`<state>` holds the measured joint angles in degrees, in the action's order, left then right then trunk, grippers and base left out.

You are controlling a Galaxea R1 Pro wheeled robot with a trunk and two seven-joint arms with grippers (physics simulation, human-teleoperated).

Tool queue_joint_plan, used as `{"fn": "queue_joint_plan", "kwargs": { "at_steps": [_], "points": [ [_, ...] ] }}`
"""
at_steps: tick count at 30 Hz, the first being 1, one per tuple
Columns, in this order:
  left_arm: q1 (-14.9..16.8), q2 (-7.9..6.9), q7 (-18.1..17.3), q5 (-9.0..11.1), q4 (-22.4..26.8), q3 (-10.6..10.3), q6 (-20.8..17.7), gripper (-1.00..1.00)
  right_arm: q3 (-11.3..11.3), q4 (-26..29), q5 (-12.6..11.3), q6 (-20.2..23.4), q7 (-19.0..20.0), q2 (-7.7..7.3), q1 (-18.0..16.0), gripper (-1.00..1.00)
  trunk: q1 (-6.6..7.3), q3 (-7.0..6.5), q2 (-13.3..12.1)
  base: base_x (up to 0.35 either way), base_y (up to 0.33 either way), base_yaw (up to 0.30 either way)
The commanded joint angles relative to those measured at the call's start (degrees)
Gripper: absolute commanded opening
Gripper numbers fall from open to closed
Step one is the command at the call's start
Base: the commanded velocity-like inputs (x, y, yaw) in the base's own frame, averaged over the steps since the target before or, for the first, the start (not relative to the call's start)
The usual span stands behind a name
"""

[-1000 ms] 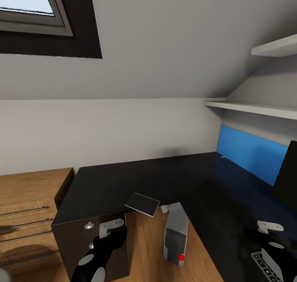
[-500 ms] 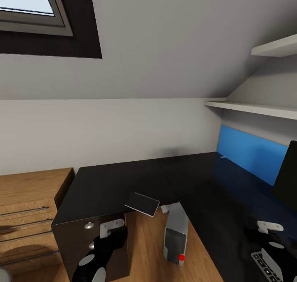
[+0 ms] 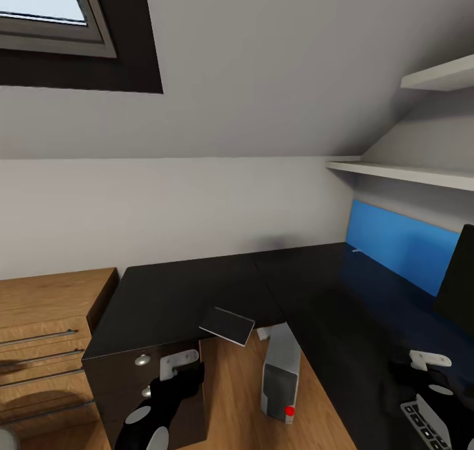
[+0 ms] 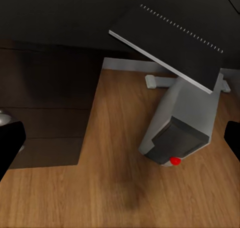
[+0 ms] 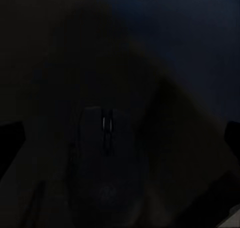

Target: In the bedroom, organize the workspace by keeping the computer under the desk, ensuring the monitor is on the desk, placing the keyboard on the desk next to the monitor, placing the mouse on the desk next to the keyboard, moving the folder from the swivel chair onto the desk next to the mouse, stacking the notebook on top of the folder with the pen on top of the notebook, and positioning the swivel chair next to the desk.

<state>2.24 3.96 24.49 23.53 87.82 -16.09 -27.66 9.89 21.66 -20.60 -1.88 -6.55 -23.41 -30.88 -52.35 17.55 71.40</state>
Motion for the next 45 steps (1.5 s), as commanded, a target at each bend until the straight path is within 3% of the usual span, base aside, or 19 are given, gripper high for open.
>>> {"fn": "queue_joint_plan", "kwargs": {
  "at_steps": [1, 7, 9, 11, 15, 16, 17, 18, 20, 21, 24, 25, 30, 33, 37, 38, 39, 43, 45],
  "points": [
    [0.05, -0.01, 0.56, 0.61, 0.07, -0.08, -0.11, 1.00, 0.50, 0.62, -0.58, -0.24, -0.23, -0.06, -0.05, 1.00, 0.00, 0.07, 0.05, 0.000, 0.000, 0.000],
    [0.05, -0.01, 0.56, 0.64, -0.16, -0.08, -0.11, 1.00, 0.49, 9.22, -1.02, 0.90, -0.47, 0.01, 0.01, 1.00, 0.00, 0.07, 0.05, 0.000, 0.000, 0.000],
    [0.05, -0.01, 0.56, 0.64, -0.18, -0.08, -0.16, 1.00, 0.54, 12.30, -1.18, 4.05, -0.60, 1.15, 0.02, 1.00, 0.00, 0.07, 0.05, 0.000, 0.000, 0.000],
    [0.05, 0.03, 0.51, 0.60, -0.53, -0.24, -0.24, 1.00, 0.25, 16.75, -1.05, 8.26, -2.25, 4.86, 0.06, 1.00, 0.00, 0.07, 0.05, 0.000, 0.000, 0.005],
    [0.05, -0.05, 0.48, 0.50, -0.95, -1.12, -0.32, 1.00, 0.36, 19.85, -0.91, 9.91, -9.71, 9.11, 0.10, 1.00, 0.00, 0.07, 0.05, 0.000, 0.000, 0.111],
    [0.05, -0.18, 0.49, 0.48, -1.16, -1.44, -0.35, 1.00, 0.57, 20.66, -0.82, 10.20, -16.12, 12.71, 0.11, 1.00, 0.00, 0.07, 0.05, 0.000, 0.000, 0.221],
    [0.05, -0.21, 0.50, 0.48, -1.32, -1.48, -0.35, 1.00, 0.64, 20.85, -0.74, 10.24, -17.95, 13.97, 0.13, 1.00, 0.00, 0.07, 0.05, 0.000, 0.000, 0.233],
    [0.05, -0.49, 0.53, 0.47, -2.98, -1.48, -0.29, 1.00, 1.24, 21.10, -0.08, 10.32, -22.15, 17.63, 0.18, 1.00, 0.00, 0.07, 0.05, 0.000, 0.000, 0.256],
    [0.05, -1.10, 0.49, 0.36, -6.38, -1.44, -0.04, 1.00, 2.44, 21.14, 1.55, 10.32, -24.58, 20.65, 0.25, 1.00, 0.00, 0.07, 0.05, 0.000, 0.000, 0.264],
    [0.05, -1.54, 0.47, 0.28, -10.93, -1.25, 0.25, 1.00, 4.01, 21.05, 4.31, 9.59, -25.89, 23.70, 0.67, 1.00, 0.00, 0.07, 0.05, 0.000, 0.000, 0.274],
    [0.05, -1.95, 0.52, 0.21, -15.56, -1.13, 0.53, 1.00, 5.13, 20.77, 6.69, 8.03, -26.76, 27.07, 2.49, 1.00, 0.00, 0.07, 0.05, 0.000, 0.000, 0.276],
    [0.05, -2.25, 0.53, 0.22, -18.06, -1.13, 0.88, 1.00, 5.54, 20.57, 7.51, 6.78, -27.02, 28.58, 4.91, 1.00, 0.00, 0.07, 0.05, 0.000, 0.000, 0.278],
    [0.05, -3.12, 0.42, 0.21, -23.79, -1.15, 3.24, 1.00, 5.88, 20.38, 8.20, 4.07, -27.23, 29.80, 9.46, 1.00, 0.00, 0.07, 0.05, 0.000, 0.000, 0.167],
    [0.05, -3.32, 0.33, 0.16, -28.89, -1.56, 9.33, 1.00, 5.89, 18.65, 8.36, 3.05, -26.87, 29.83, 11.74, 1.00, 0.00, 0.07, 0.05, 0.000, 0.000, 0.035],
    [0.05, -3.41, 0.17, 0.08, -30.82, -1.70, 13.58, 1.00, 5.98, 15.15, 8.51, 0.80, -26.72, 29.86, 12.42, 1.00, 0.00, 0.07, 0.05, 0.000, 0.000, 0.008],
    [0.05, -3.45, 0.17, 0.06, -31.14, -1.72, 14.28, 1.00, 6.07, 14.33, 8.49, -1.02, -26.81, 29.91, 12.52, 1.00, 0.00, 0.07, 0.05, 0.000, 0.000, 0.003],
    [0.05, -3.51, 0.29, 0.10, -31.83, -1.73, 15.20, 1.00, 6.29, 12.66, 8.49, -6.15, -26.83, 30.04, 12.64, 1.00, 0.00, 0.07, 0.05, 0.000, 0.000, 0.000],
    [0.05, -3.45, 0.36, 0.11, -33.16, -1.75, 15.46, 1.00, 6.42, 10.55, 8.51, -8.12, -26.94, 30.21, 12.68, 1.00, 0.00, 0.07, 0.05, -0.009, 0.011, 0.000],
    [0.05, -3.35, 0.30, -0.15, -37.04, -2.20, 19.85, 1.00, 6.38, 8.63, 8.58, -8.77, -27.07, 30.16, 12.68, 1.00, 0.00, 0.07, 0.05, -0.233, 0.215, 0.214]
  ]
}}
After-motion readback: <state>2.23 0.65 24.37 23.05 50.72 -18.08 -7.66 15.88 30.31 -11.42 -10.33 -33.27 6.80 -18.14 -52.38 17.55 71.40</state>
